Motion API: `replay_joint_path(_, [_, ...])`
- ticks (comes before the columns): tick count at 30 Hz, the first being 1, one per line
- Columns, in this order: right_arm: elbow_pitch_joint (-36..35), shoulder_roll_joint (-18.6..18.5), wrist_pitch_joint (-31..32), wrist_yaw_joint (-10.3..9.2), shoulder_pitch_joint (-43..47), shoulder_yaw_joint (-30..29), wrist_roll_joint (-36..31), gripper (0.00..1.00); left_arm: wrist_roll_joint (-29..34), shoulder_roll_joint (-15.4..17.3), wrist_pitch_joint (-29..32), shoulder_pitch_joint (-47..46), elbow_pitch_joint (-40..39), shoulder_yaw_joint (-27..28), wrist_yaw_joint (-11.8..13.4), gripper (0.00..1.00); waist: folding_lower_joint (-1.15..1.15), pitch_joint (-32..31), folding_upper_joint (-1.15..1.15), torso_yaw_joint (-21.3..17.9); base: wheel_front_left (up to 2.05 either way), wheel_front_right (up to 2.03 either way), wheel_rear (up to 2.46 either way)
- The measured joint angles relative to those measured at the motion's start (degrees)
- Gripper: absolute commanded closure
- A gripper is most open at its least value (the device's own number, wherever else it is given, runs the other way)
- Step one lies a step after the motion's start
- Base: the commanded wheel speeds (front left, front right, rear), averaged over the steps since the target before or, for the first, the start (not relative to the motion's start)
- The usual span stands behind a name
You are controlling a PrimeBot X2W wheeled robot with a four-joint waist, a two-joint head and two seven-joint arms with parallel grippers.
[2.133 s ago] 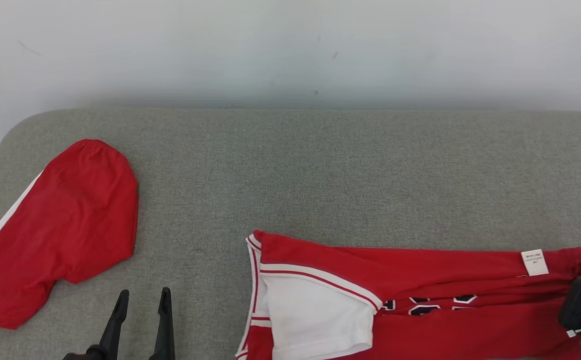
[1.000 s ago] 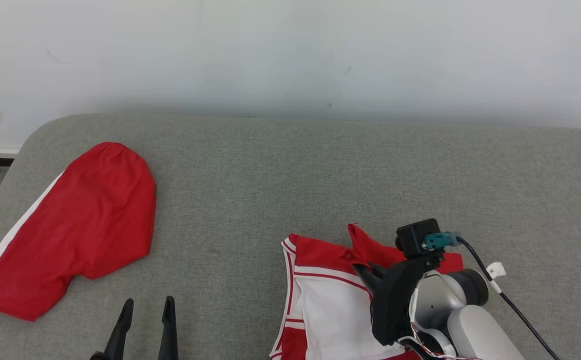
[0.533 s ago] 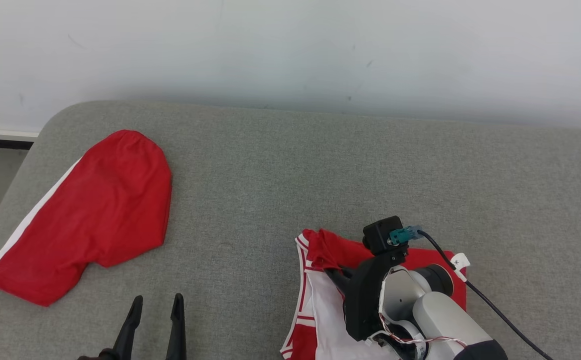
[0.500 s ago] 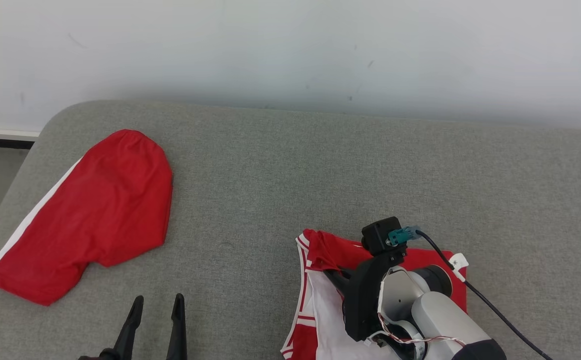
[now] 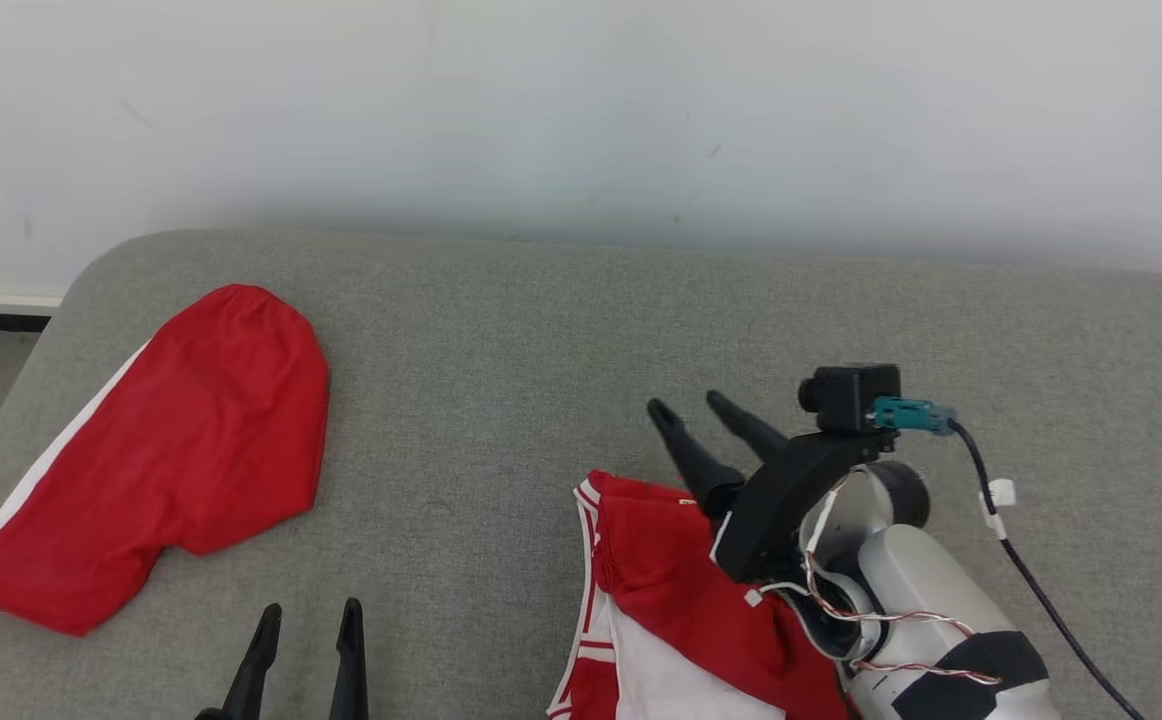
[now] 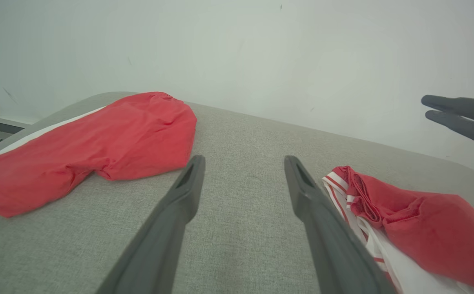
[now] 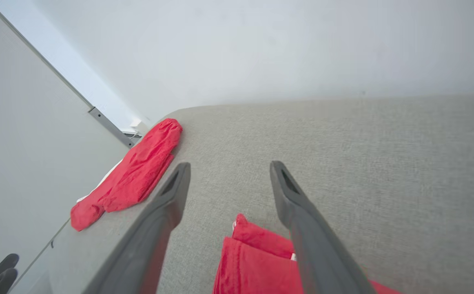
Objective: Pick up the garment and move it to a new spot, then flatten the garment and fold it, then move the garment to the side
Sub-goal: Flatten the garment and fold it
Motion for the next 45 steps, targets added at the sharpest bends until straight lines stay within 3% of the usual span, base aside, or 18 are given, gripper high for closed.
replay_joint_path(3, [-0.1,0.0,-0.4,0.0,0.8,-3.7,-4.9,0.0,0.0,0.0,0.0,0.2,-0.2,0.0,0.0,0.0,0.0,-0.4,0.0,-0.5,0.0,0.0,0.0])
replay_joint_path(4, [-0.5,0.0,-0.4,0.0,1.8,-5.8,-7.2,0.32,0.0,0.0,0.0,0.2,-0.3,0.0,0.0,0.0,0.0,-0.7,0.0,-0.8,0.0,0.0,0.0])
replay_joint_path(5, [-1.0,0.0,-0.2,0.0,3.2,-7.8,-9.4,0.73,0.0,0.0,0.0,0.4,-0.3,0.0,0.0,0.0,0.0,-0.9,0.0,-1.0,0.0,0.0,0.0])
replay_joint_path(6, [-1.8,-0.1,0.1,0.0,4.8,-9.7,-11.6,1.0,0.0,0.0,0.0,0.4,-0.3,0.0,0.0,0.0,0.0,-1.1,0.0,-1.2,0.0,0.0,0.0])
replay_joint_path(11, [-6.4,-0.1,4.1,0.0,14.3,-16.3,-20.7,1.0,0.0,0.0,0.0,0.6,-0.6,-0.1,0.0,0.0,0.0,-1.5,0.0,-2.1,0.0,0.0,0.0])
replay_joint_path(16, [-9.5,-0.1,6.7,0.0,20.6,-16.9,-21.9,1.0,0.0,0.0,0.0,0.6,-0.8,0.2,-0.2,0.0,0.0,-0.9,0.0,-2.5,0.0,0.0,0.0])
replay_joint_path(22, [-9.9,-0.1,7.8,0.0,21.1,-11.1,-20.6,1.0,0.1,0.0,0.0,0.4,-0.6,0.4,-0.3,0.0,0.0,-0.3,0.0,-2.9,0.0,0.0,0.0])
replay_joint_path(27, [-9.5,-0.1,9.1,0.0,18.4,-2.1,-18.3,1.0,0.2,0.0,0.0,0.1,-0.5,0.7,-0.6,0.0,0.0,0.3,0.0,-2.9,0.0,0.0,0.0])
replay_joint_path(35, [-10.0,0.0,8.2,0.0,15.1,11.5,-9.3,1.0,0.2,0.0,0.0,-0.7,-0.1,0.1,-0.6,0.0,0.0,0.5,0.0,-1.8,0.0,0.0,0.0])
replay_joint_path(40, [-11.5,0.0,4.5,0.0,13.0,12.7,-4.9,1.0,0.2,0.0,0.0,-0.7,-0.3,0.8,-0.3,0.0,0.0,0.4,0.0,-1.3,0.0,0.0,0.0])
replay_joint_path(45, [-13.9,0.0,-0.3,0.0,12.5,8.9,-4.6,1.0,0.2,0.0,0.0,0.1,-0.6,2.0,-0.3,0.0,0.0,-0.1,0.0,-1.6,0.0,0.0,0.0])
